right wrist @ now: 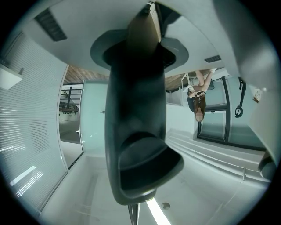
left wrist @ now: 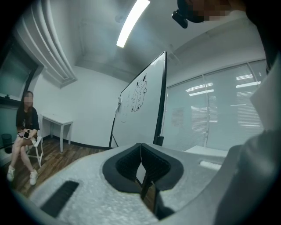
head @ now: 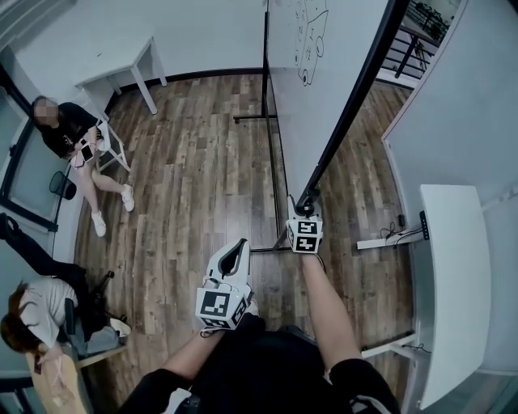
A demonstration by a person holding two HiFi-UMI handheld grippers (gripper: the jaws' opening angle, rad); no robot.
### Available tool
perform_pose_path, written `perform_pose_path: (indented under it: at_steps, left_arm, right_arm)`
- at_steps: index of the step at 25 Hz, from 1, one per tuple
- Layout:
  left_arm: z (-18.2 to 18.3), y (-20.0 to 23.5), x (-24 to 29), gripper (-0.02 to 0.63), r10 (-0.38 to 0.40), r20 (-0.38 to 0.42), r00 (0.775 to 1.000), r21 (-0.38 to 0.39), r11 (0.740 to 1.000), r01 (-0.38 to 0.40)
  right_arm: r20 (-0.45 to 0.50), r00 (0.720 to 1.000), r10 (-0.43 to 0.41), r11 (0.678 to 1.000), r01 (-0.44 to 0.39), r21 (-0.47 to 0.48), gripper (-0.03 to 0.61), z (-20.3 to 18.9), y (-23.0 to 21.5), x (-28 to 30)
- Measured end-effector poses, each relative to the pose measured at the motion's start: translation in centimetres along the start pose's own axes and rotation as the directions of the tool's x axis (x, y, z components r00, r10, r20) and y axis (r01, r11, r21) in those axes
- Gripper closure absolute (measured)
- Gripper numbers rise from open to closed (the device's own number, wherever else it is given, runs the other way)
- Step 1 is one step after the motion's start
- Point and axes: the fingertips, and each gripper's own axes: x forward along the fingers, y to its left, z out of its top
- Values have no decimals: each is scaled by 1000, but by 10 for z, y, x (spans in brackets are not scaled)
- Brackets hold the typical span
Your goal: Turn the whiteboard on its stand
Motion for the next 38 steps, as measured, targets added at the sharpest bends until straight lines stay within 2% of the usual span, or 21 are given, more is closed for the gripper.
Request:
perform_pose_path:
  at_steps: [18,38]
  left_arm:
    - [9,-67,-84,597,169,34,985,-12,986,-169]
    - [-33,-140,-149,597,208,1,978,-22,978,-208]
  right_arm:
    - [-20,999,34,999,-34,-9,435,-2,25,-86]
    - [4,998,62,998,-62,-11,434,-38,38,-189]
